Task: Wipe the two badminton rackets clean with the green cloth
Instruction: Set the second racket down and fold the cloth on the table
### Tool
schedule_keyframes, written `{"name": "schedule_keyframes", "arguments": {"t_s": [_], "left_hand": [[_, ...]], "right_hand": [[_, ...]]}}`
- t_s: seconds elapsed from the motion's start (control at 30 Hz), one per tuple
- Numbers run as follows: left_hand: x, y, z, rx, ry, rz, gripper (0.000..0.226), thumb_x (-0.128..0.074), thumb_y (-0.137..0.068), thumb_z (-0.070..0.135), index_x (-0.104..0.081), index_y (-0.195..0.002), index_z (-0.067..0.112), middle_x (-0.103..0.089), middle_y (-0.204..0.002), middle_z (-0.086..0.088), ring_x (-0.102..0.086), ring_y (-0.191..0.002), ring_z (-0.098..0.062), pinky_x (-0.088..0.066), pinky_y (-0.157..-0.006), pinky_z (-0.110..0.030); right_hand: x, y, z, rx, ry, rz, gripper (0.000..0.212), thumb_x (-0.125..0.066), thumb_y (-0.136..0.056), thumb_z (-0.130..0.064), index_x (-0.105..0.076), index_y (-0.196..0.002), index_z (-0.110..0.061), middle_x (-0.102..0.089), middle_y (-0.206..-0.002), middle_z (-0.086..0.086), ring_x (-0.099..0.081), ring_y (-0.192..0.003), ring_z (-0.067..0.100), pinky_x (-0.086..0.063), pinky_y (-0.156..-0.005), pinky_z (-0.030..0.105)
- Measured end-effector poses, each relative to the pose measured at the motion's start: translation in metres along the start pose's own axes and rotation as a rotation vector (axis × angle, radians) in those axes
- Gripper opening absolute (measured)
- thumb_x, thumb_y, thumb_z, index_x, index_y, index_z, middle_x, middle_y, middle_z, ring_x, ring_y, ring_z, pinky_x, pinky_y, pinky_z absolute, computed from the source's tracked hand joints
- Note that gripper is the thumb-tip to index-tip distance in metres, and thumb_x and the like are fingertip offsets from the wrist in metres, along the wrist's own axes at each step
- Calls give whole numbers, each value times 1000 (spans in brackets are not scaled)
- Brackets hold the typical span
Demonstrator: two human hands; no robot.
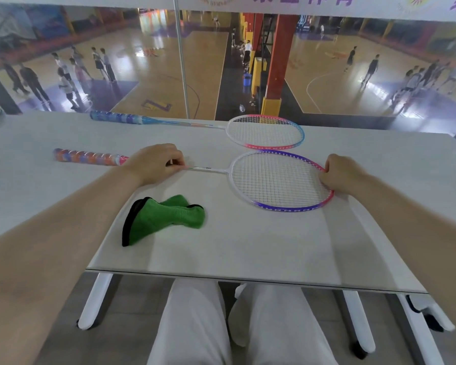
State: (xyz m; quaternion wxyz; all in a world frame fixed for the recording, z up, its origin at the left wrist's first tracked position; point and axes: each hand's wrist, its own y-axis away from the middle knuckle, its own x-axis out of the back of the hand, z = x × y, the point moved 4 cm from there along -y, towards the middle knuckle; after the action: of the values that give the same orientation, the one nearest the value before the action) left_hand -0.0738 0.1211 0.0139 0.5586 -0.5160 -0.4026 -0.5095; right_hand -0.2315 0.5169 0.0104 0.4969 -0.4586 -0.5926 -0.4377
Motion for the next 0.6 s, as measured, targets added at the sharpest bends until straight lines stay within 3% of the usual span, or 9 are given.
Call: {"name": "schedule_keyframes", "arguments": {"t_s": [0.13,0.23,0.33,0.47,0.53,0.6], "left_hand": [[-6,1,3,55,81,17,7,-59,-93,34,-64,-89,31,-56,-87,12,-54,-83,-13,-48,-77,-36],[-8,3,3,91,135,44,7,-62,-92,36,-64,-89,30,-56,-88,11,-54,-84,-14,-47,-79,-35],[-5,5,3,114,169,28,16,-59,-93,38,-68,-99,27,-60,-95,8,-55,-91,-15,-45,-84,-33],[-2,9,2,165,172,-29,30,-46,-101,28,-66,-122,20,-61,-114,-1,-52,-108,-19,-39,-96,-33],[6,15,1,210,203,26,32,-46,-101,26,-62,-127,17,-60,-122,-4,-51,-116,-21,-37,-103,-37],[15,25,5,236,251,88,30,-51,-99,25,-62,-125,17,-59,-118,-2,-52,-111,-20,-38,-101,-35]], "right_hand": [[-4,4,2,-39,-29,64,20,-53,-97,-28,-50,-105,-10,-60,-93,10,-57,-79,22,-48,-64,33],[-5,7,5,-56,-100,98,17,-50,-97,-23,-52,-107,-9,-60,-101,13,-55,-86,26,-42,-67,33],[-4,9,9,-43,-145,125,20,-50,-94,-20,-56,-110,-9,-59,-111,15,-55,-93,29,-44,-74,34],[3,18,3,-36,-171,163,22,-53,-96,-20,-54,-116,-11,-54,-117,11,-51,-90,23,-44,-73,32],[7,25,-10,-19,-178,207,23,-54,-97,-23,-52,-118,-14,-54,-118,8,-52,-89,20,-45,-70,30],[8,33,-27,43,-210,214,22,-54,-98,-25,-51,-118,-16,-54,-115,5,-52,-90,17,-45,-69,28]]}}
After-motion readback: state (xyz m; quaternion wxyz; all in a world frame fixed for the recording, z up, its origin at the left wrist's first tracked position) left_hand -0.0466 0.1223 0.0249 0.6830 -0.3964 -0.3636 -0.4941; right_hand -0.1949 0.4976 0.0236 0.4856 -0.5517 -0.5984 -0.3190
